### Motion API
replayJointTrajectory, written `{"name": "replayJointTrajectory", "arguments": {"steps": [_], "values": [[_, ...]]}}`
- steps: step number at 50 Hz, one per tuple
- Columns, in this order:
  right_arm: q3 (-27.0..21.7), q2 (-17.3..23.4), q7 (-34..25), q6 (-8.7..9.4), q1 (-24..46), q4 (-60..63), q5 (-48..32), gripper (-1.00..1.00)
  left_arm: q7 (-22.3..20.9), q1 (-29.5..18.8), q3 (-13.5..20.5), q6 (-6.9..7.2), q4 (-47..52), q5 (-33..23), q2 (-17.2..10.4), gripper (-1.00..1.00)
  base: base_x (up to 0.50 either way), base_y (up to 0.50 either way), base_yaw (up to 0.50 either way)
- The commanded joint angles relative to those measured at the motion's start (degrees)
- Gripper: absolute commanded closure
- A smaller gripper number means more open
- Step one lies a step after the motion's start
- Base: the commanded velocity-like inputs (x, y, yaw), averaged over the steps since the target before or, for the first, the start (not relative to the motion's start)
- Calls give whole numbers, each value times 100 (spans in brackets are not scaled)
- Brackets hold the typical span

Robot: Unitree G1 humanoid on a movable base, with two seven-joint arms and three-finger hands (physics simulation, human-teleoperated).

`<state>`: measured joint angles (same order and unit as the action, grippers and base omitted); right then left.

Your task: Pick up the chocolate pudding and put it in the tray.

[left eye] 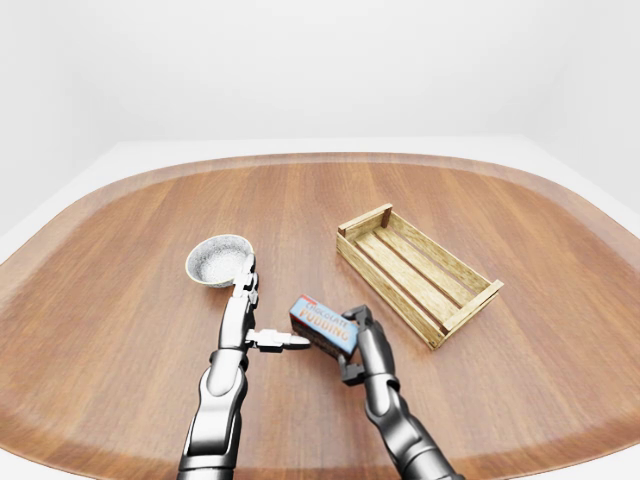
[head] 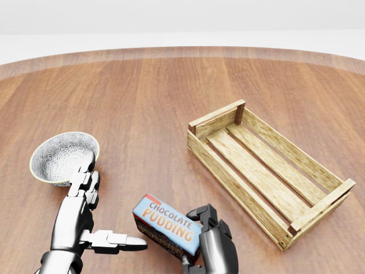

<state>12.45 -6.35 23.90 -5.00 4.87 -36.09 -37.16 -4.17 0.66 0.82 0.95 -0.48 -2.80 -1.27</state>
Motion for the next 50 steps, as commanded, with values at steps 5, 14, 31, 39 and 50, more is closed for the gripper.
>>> {"name": "replayJointTrajectory", "arguments": {"steps": [5, 14, 31, 39, 50], "values": [[3, 66, 95, 0, -273, 880, 207, 100, -94, 14, 23, 90, 67, 176, 17, -100, 0, 0, 0], [48, 83, 51, 0, -408, 1366, 277, 100, -97, 7, 23, 61, 30, 173, 16, -100, 0, 0, 0], [246, 105, -609, 0, -621, 2721, 1034, 100, -92, -3, 23, 55, 7, 170, 16, -100, 0, 0, 0], [269, 133, -684, 0, -570, 2955, 1060, 100, -90, 13, 21, 83, 43, 168, 17, -100, 0, 0, 0], [152, 157, -879, 0, -391, 3175, 1149, 100, -80, -21, 38, 85, -7, 180, 12, -100, 0, 0, 0]]}}
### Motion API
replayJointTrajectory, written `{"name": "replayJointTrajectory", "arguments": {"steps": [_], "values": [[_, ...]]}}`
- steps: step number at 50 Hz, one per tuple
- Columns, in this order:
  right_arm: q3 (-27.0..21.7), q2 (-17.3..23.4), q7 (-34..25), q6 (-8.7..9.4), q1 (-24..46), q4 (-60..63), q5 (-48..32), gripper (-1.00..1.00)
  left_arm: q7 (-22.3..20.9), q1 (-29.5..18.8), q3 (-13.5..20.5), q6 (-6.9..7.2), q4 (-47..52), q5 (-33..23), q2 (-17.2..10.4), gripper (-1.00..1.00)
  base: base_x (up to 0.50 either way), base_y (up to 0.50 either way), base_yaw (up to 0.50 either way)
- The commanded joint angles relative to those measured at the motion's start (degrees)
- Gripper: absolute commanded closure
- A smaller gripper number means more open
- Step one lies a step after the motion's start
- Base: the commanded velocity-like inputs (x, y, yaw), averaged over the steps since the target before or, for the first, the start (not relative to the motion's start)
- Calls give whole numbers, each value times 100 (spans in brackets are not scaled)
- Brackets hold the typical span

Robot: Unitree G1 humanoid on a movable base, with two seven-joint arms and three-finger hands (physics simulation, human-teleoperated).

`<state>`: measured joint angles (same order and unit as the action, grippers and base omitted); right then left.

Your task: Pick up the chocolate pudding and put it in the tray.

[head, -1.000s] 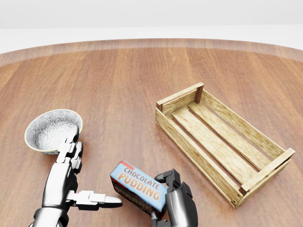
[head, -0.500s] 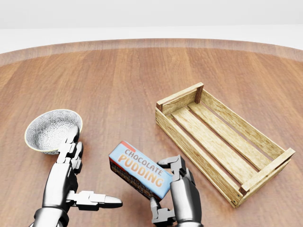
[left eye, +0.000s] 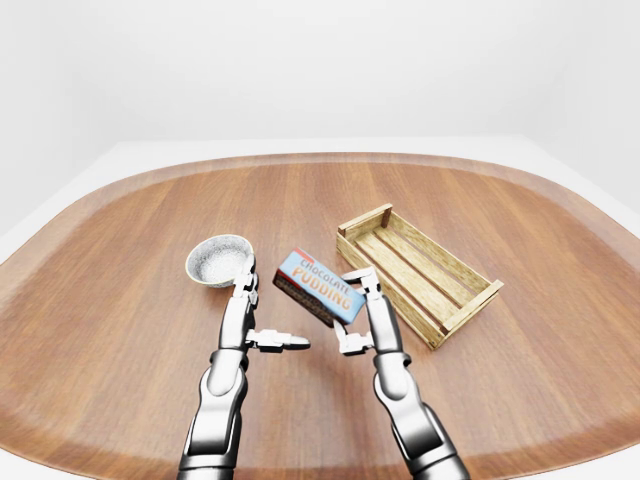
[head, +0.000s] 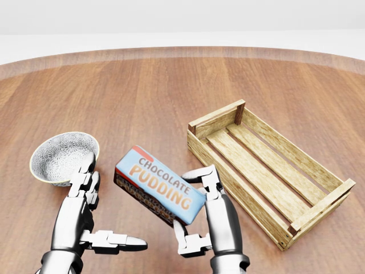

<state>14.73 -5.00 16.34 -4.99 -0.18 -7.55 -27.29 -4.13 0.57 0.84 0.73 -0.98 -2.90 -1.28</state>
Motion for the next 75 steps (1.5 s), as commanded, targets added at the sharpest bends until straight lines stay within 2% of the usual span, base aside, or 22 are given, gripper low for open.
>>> {"name": "replayJointTrajectory", "arguments": {"steps": [1, 8, 27, 31, 34, 37, 39, 42, 43, 46, 47, 52, 57, 64, 71, 75], "values": [[-99, 23, -142, -1, 141, 333, 173, 100, -81, -15, 37, 104, 35, 190, 13, -100, 0, 0, 0], [-226, 17, -241, -1, 315, 405, 235, 100, -68, -17, 36, 152, 70, 195, 16, -100, 0, 0, 0], [-500, -8, -413, -1, 931, 424, 372, 100, -77, -32, 45, 122, 18, 203, 7, -100, 0, 0, 0], [-694, 18, -371, -1, 1341, 10, 445, 100, -79, -19, 40, 121, 34, 199, 10, -100, 0, 0, 0], [-881, 77, -311, -1, 1755, -396, 526, 100, -83, 10, 30, 177, 122, 194, 13, -100, 0, 0, 0], [-909, 89, -310, -1, 1824, -445, 546, 100, -84, 10, 30, 176, 121, 192, 13, -100, 0, 0, 0], [-1076, 186, -246, -1, 2223, -807, 594, 100, -90, 12, 26, 177, 121, 186, 12, -100, 0, 0, 0], [-1077, 192, -240, -1, 2236, -822, 598, 100, -91, 13, 26, 179, 123, 185, 13, -100, 0, 0, 0], [-1189, 263, -203, -1, 2508, -1065, 664, 100, -93, 3, 27, 168, 101, 183, 12, -100, 0, 0, 0], [-1189, 275, -191, -1, 2530, -1092, 671, 100, -93, 2, 27, 167, 99, 183, 12, -100, 0, 0, 0], [-1286, 363, -130, -1, 2828, -1458, 700, 100, -93, 3, 26, 159, 89, 180, 13, -100, 0, 0, 0], [-1340, 470, -19, -1, 3130, -1804, 606, 100, -94, -12, 30, 126, 41, 180, 12, -100, 0, 0, 0], [-1464, 677, 175, -1, 3778, -2570, 515, 100, -94, -14, 27, 126, 32, 175, 12, -100, 0, 0, 0], [-1526, 780, 274, -1, 4160, -2957, 564, 100, -94, -16, 23, 168, 58, 170, 11, -100, 0, 0, 0], [-1545, 862, 321, -1, 4562, -3381, 538, 100, -85, -28, 28, 119, -2, 170, 13, -100, 0, 0, 0], [-1596, 967, 356, -1, 4845, -3762, 552, 100, -81, -20, 27, 155, 37, 171, 14, -100, 0, 0, 0]]}}
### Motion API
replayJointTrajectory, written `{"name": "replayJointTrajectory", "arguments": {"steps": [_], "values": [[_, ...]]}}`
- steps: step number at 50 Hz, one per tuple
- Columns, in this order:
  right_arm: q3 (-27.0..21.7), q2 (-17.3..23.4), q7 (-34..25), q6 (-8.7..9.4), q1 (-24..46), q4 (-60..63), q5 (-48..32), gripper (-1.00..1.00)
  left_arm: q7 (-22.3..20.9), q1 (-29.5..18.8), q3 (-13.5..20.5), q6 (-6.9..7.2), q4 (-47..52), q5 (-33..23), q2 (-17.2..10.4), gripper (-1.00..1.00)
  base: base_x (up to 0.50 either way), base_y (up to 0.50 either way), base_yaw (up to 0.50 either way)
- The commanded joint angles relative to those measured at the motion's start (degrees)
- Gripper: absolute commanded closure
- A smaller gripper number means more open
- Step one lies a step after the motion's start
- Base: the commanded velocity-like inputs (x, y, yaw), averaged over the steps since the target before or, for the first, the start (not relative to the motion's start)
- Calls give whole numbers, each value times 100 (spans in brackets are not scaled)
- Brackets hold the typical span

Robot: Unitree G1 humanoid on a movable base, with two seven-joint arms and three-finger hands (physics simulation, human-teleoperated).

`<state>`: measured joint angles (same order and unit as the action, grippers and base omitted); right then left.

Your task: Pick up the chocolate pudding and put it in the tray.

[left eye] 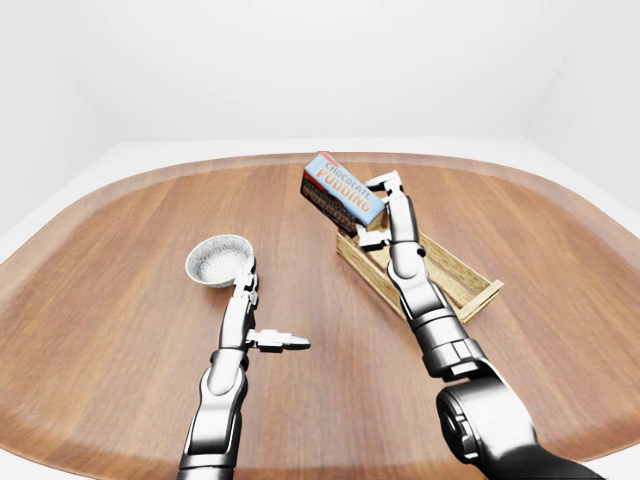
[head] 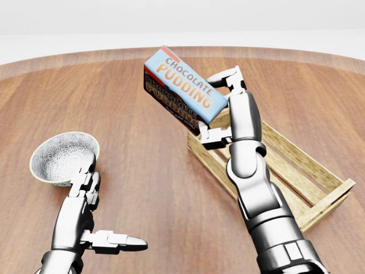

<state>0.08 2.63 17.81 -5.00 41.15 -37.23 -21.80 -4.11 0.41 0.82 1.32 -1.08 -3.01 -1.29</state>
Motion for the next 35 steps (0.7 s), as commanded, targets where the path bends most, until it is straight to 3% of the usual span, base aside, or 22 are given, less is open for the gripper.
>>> {"name": "replayJointTrajectory", "arguments": {"steps": [1, 21, 35], "values": [[-143, 227, 226, 0, 764, -893, 8, 100, -83, -7, 31, 90, 35, 182, 15, -100, 0, 0, 0], [-247, 699, 639, 0, 1576, -2473, -167, 100, -54, -45, 34, 97, -17, 186, 16, -100, 0, 0, 0], [-278, 811, 457, 0, 1870, -2500, -182, 100, -69, -6, 22, 107, 35, 173, 14, -100, 0, 0, 0]]}}
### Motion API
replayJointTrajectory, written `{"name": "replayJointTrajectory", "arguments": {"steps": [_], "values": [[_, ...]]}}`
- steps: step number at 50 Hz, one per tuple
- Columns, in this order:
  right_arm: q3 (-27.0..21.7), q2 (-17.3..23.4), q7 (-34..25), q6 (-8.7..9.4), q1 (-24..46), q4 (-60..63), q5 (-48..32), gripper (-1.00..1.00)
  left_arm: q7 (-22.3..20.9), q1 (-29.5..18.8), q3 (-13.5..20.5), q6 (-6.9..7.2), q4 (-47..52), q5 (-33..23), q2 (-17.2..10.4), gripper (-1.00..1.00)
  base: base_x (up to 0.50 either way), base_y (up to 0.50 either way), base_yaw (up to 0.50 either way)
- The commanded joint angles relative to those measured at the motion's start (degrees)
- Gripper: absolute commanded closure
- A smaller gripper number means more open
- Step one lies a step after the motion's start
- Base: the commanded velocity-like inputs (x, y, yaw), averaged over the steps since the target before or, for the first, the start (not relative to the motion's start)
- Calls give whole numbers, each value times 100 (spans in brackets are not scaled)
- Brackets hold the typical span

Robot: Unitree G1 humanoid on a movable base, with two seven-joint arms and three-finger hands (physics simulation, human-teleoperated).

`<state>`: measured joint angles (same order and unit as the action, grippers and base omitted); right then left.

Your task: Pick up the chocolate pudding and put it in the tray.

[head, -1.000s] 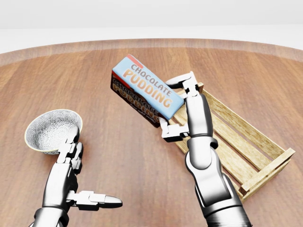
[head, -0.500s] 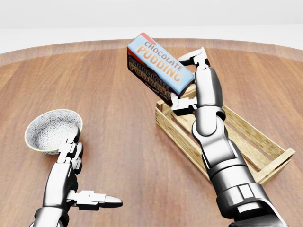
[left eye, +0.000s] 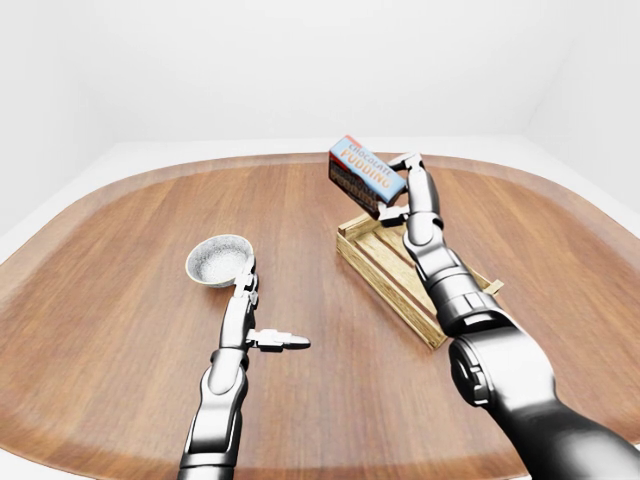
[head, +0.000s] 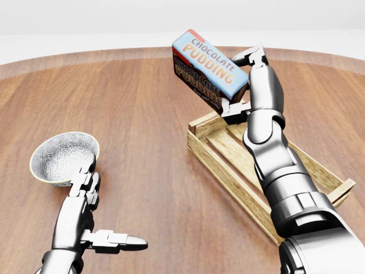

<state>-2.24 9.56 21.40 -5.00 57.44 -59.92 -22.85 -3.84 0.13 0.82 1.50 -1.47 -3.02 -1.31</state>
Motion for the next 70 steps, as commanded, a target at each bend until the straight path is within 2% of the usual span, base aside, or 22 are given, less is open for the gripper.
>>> {"name": "replayJointTrajectory", "arguments": {"steps": [1, 6, 32, 46, 49, 70], "values": [[-57, 136, 81, 0, 244, -234, -70, 100, -98, 28, 20, 95, 84, 173, 16, -100, 0, 0, 0], [-94, 232, 60, 0, 235, -295, -67, 100, -106, 5, 24, 68, 27, 167, 11, -100, 0, 0, 0], [-292, 751, -44, 0, 195, -651, 134, 100, -106, 21, 14, 121, 60, 134, 16, -100, 0, 0, 0], [-305, 863, 83, 0, 43, -879, 37, 100, -97, -9, 26, 127, 20, 139, 14, -100, 0, 0, 0], [-310, 888, 101, 0, 19, -894, 23, 100, -90, -32, 34, 77, -54, 142, 13, -100, 0, 0, 0], [-330, 988, 223, 0, -135, -1055, -58, 100, -74, -32, 28, 112, -31, 142, 11, -100, 0, 0, 0]]}}
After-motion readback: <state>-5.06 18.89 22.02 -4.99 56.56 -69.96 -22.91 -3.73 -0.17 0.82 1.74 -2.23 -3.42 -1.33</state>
